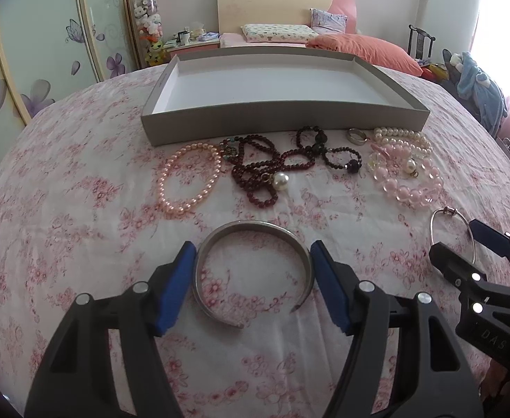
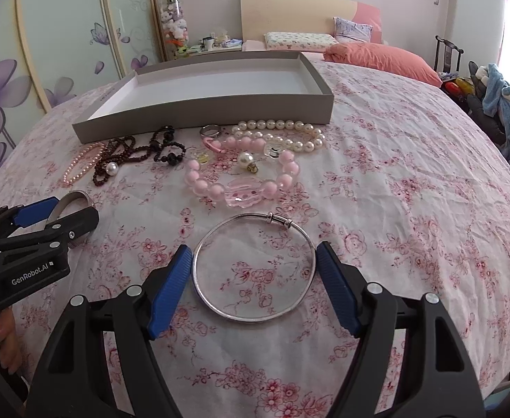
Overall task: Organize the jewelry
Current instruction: 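Carry both bangles into the white tray and open both grippers to release them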
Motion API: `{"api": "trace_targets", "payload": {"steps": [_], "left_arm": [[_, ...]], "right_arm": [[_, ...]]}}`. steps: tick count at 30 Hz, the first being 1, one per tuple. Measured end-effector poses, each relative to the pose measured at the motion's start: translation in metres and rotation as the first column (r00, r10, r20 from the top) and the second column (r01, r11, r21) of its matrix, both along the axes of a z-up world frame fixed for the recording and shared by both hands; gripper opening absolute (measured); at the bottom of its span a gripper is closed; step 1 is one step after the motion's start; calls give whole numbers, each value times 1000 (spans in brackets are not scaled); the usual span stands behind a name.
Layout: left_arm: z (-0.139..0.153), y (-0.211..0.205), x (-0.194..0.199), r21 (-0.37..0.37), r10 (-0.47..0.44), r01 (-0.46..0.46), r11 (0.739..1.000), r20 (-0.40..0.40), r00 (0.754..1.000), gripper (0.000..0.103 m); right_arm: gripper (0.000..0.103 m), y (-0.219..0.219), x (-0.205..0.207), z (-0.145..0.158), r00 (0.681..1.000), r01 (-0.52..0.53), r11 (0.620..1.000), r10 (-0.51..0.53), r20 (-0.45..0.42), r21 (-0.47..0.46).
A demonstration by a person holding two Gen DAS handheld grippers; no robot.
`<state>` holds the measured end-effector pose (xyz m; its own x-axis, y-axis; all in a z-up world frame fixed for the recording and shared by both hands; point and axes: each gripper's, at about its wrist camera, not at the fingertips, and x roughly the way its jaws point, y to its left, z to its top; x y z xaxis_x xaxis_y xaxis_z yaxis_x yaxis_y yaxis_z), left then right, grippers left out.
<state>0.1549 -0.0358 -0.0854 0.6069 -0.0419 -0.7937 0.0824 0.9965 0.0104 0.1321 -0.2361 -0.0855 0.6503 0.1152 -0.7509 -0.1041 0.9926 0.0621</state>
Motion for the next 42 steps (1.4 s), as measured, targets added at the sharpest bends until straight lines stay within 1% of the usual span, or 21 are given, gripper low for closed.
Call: {"api": "trace_targets", "payload": {"steps": [3, 8, 11, 16, 21, 29, 32, 35, 38, 42], "left_arm": [[0, 1, -1, 12, -5, 5, 1000, -1, 1000, 66], [-2, 1, -4, 18, 1, -1, 1000, 5, 1000, 68], [-2, 0, -6, 16, -1, 1, 1000, 12, 1000, 66], [0, 8, -10, -26, 10, -9, 1000, 26, 1000, 65], [14, 17, -16, -49, 28, -24, 998, 75, 997, 65], [35, 24, -26, -53, 41, -33, 998, 163, 986, 65], [49, 24, -28, -44, 37, -28, 999, 213, 976, 65], [63, 22, -27, -35, 32, -24, 999, 257, 966, 65], [77, 21, -22, -23, 32, -26, 999, 299, 954, 66], [99, 20, -9, -18, 33, -29, 999, 356, 934, 66]], "right_arm": [[73, 5, 0, -1, 1000, -5, 999, 5, -1, -33], [75, 7, 1, -1, 1000, 3, 999, -3, -11, -37], [74, 7, 0, -1, 1000, -5, 999, 4, -7, -40], [73, 5, -2, -1, 1000, -14, 1000, 14, 1, -16], [73, 5, -10, 16, 996, -31, 999, 29, 79, 15], [73, 9, -16, 43, 978, -62, 998, 55, 204, 29], [73, 9, -18, 55, 965, -68, 997, 57, 257, 36], [73, 8, -17, 71, 945, -72, 997, 56, 322, 39], [73, 8, -14, 82, 930, -72, 997, 55, 363, 32], [73, 7, -3, 100, 903, -61, 998, 46, 428, 22]]}}
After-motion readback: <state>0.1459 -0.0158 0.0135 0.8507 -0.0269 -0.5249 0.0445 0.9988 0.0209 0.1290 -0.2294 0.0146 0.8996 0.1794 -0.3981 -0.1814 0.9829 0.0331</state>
